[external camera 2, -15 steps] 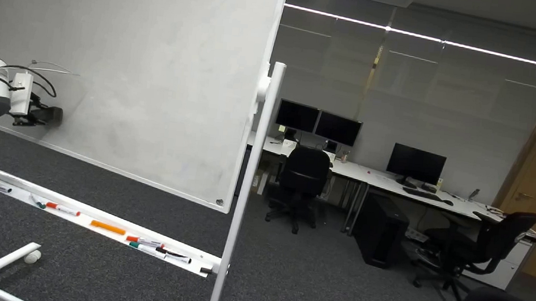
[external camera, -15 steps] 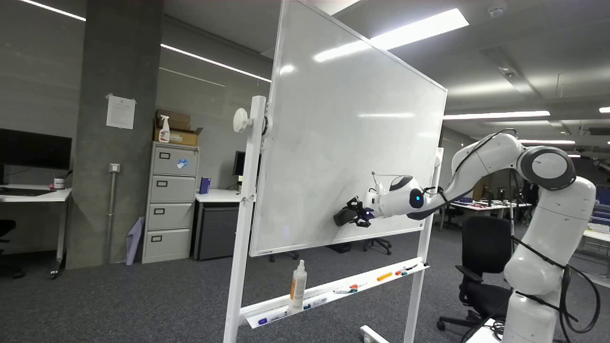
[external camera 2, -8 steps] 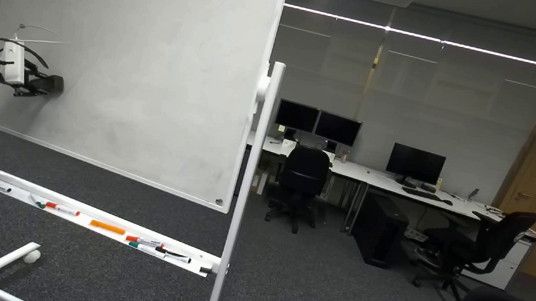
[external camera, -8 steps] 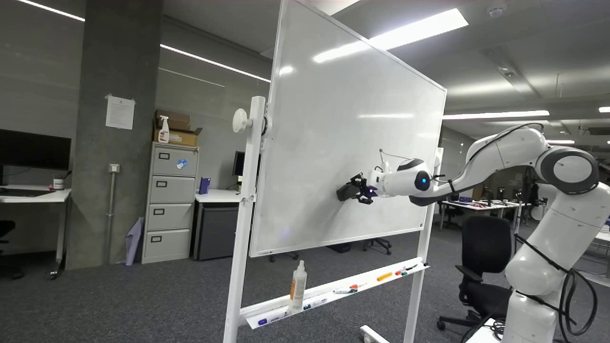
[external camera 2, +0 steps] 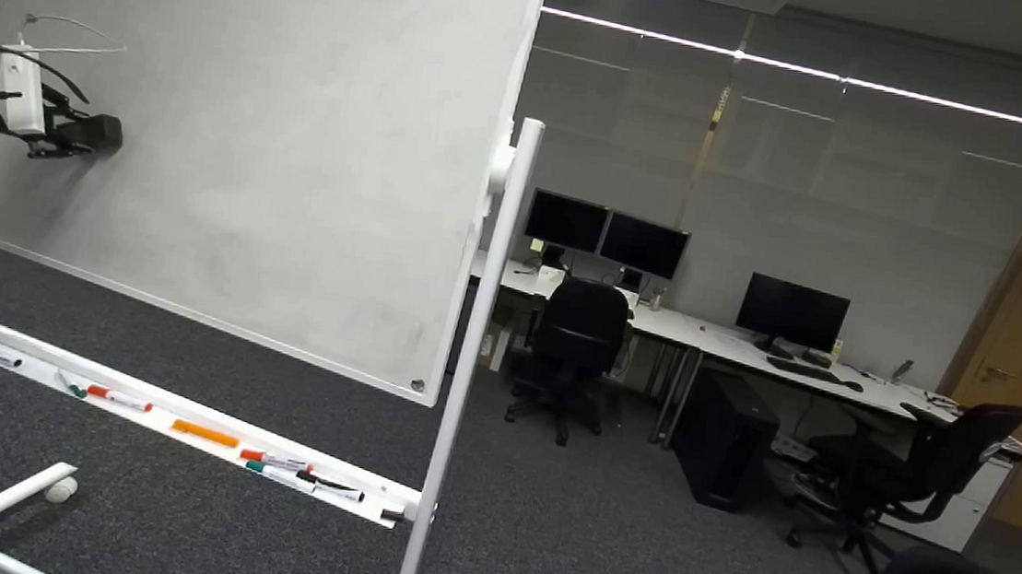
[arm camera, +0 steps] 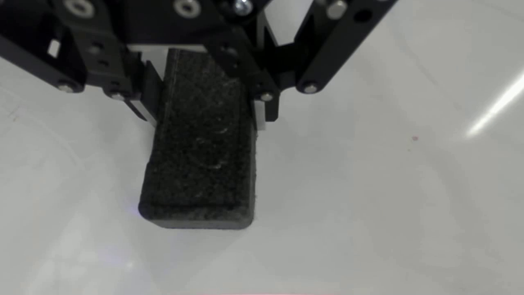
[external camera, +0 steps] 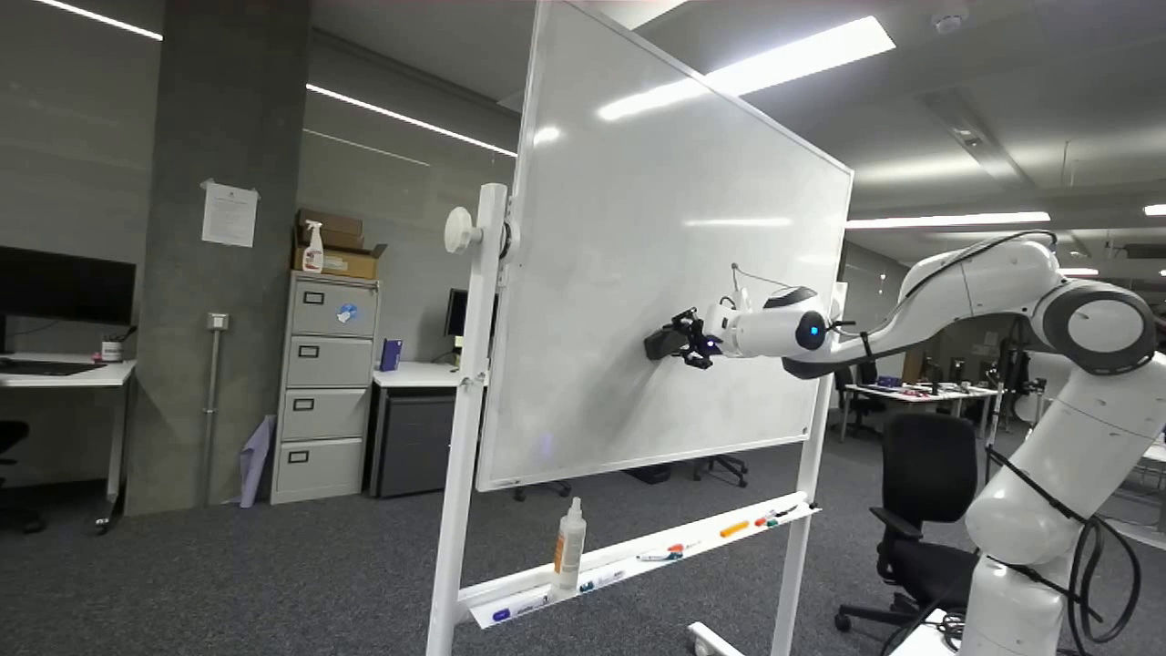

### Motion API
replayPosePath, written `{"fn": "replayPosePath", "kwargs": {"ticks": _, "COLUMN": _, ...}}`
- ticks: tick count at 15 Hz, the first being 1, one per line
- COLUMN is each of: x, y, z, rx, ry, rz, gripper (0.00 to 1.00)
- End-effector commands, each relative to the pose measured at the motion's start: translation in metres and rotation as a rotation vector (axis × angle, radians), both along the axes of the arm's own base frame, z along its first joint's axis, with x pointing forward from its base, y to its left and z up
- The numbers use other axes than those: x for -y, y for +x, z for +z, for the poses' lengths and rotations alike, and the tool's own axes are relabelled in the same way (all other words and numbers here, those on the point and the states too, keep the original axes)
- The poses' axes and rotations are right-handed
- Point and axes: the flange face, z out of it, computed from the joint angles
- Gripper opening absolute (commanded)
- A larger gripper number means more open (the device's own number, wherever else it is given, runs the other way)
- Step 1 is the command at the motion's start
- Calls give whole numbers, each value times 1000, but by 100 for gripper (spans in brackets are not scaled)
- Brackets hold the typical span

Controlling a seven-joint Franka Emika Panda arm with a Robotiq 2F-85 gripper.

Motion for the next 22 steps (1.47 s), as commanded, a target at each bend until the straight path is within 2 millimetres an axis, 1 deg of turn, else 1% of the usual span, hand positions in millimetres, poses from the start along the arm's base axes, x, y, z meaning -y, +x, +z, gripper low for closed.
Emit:
{"fn": "replayPosePath", "kwargs": {"ticks": 1, "x": 0, "y": 39, "z": -8, "rx": 11, "ry": 3, "rz": -22, "gripper": 30}}
{"fn": "replayPosePath", "kwargs": {"ticks": 2, "x": -2, "y": 40, "z": -15, "rx": 3, "ry": 5, "rz": -16, "gripper": 30}}
{"fn": "replayPosePath", "kwargs": {"ticks": 5, "x": -11, "y": 37, "z": -47, "rx": -33, "ry": 24, "rz": 7, "gripper": 30}}
{"fn": "replayPosePath", "kwargs": {"ticks": 7, "x": -18, "y": 32, "z": -71, "rx": -62, "ry": 53, "rz": 25, "gripper": 30}}
{"fn": "replayPosePath", "kwargs": {"ticks": 9, "x": -20, "y": 32, "z": -97, "rx": -99, "ry": 78, "rz": 32, "gripper": 30}}
{"fn": "replayPosePath", "kwargs": {"ticks": 11, "x": -16, "y": 33, "z": -122, "rx": -140, "ry": 89, "rz": 25, "gripper": 30}}
{"fn": "replayPosePath", "kwargs": {"ticks": 13, "x": -9, "y": 34, "z": -140, "rx": -178, "ry": 97, "rz": 16, "gripper": 30}}
{"fn": "replayPosePath", "kwargs": {"ticks": 14, "x": -2, "y": 34, "z": -147, "rx": -196, "ry": 95, "rz": 8, "gripper": 30}}
{"fn": "replayPosePath", "kwargs": {"ticks": 16, "x": 11, "y": 35, "z": -155, "rx": -221, "ry": 90, "rz": -8, "gripper": 30}}
{"fn": "replayPosePath", "kwargs": {"ticks": 18, "x": 24, "y": 34, "z": -155, "rx": -229, "ry": 96, "rz": -32, "gripper": 30}}
{"fn": "replayPosePath", "kwargs": {"ticks": 20, "x": 33, "y": 35, "z": -151, "rx": -228, "ry": 97, "rz": -46, "gripper": 30}}
{"fn": "replayPosePath", "kwargs": {"ticks": 22, "x": 37, "y": 38, "z": -146, "rx": -227, "ry": 93, "rz": -47, "gripper": 30}}
